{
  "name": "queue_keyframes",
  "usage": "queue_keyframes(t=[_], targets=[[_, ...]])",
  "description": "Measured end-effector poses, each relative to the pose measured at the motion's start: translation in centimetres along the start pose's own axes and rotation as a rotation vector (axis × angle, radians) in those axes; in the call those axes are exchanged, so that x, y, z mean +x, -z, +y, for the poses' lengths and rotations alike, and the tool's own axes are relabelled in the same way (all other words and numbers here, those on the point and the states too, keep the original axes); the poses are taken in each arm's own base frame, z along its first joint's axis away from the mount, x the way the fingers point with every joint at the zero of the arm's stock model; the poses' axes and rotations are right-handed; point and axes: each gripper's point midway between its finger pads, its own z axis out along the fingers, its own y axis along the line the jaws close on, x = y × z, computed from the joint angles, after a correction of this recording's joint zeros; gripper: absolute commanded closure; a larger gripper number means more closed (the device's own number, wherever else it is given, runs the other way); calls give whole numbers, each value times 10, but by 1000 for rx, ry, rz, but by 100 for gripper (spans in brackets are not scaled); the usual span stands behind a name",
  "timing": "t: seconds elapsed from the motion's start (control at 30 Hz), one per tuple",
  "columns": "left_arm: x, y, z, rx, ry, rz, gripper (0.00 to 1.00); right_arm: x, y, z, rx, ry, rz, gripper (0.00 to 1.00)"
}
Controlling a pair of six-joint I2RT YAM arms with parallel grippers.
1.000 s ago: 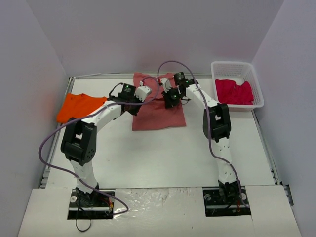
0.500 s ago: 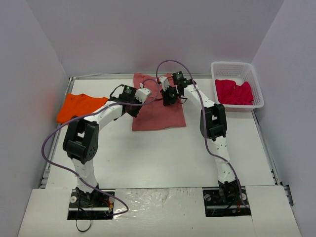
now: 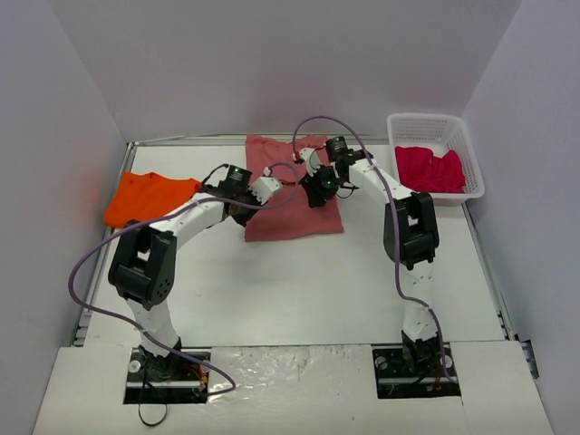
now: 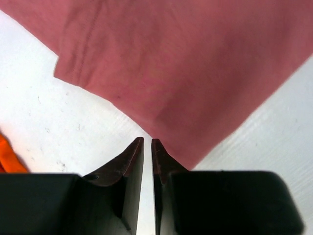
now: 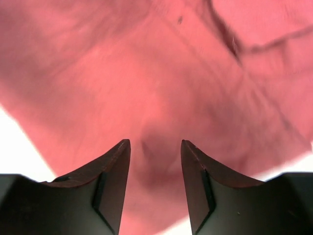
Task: Fold and stack the t-shirts
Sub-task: Fold the folded rectangular tshirt in 1/3 of the way, then grab one side of the 2/3 rectangular tshirt with both arms
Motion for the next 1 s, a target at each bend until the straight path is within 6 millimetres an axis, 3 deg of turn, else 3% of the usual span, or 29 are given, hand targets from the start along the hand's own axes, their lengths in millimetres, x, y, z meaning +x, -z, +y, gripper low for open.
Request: queue_keyframes(t=[0.23, 0.43, 0.63, 0.8, 1.0], targets=[[36, 5, -49, 39, -211, 92, 86, 1, 46, 16, 53, 20, -5, 52], [64, -2, -79, 38, -340, 159, 88, 19, 56, 23, 64, 1, 27, 52], [64, -5, -67, -54, -392, 161, 88, 34, 53, 27, 62, -15, 62, 52], [51, -8, -51, -147, -410, 119, 88, 35, 53, 26, 67, -16, 66, 52], [48, -11, -48, -167, -420, 106, 88, 36, 53, 25, 73, -19, 70, 52]])
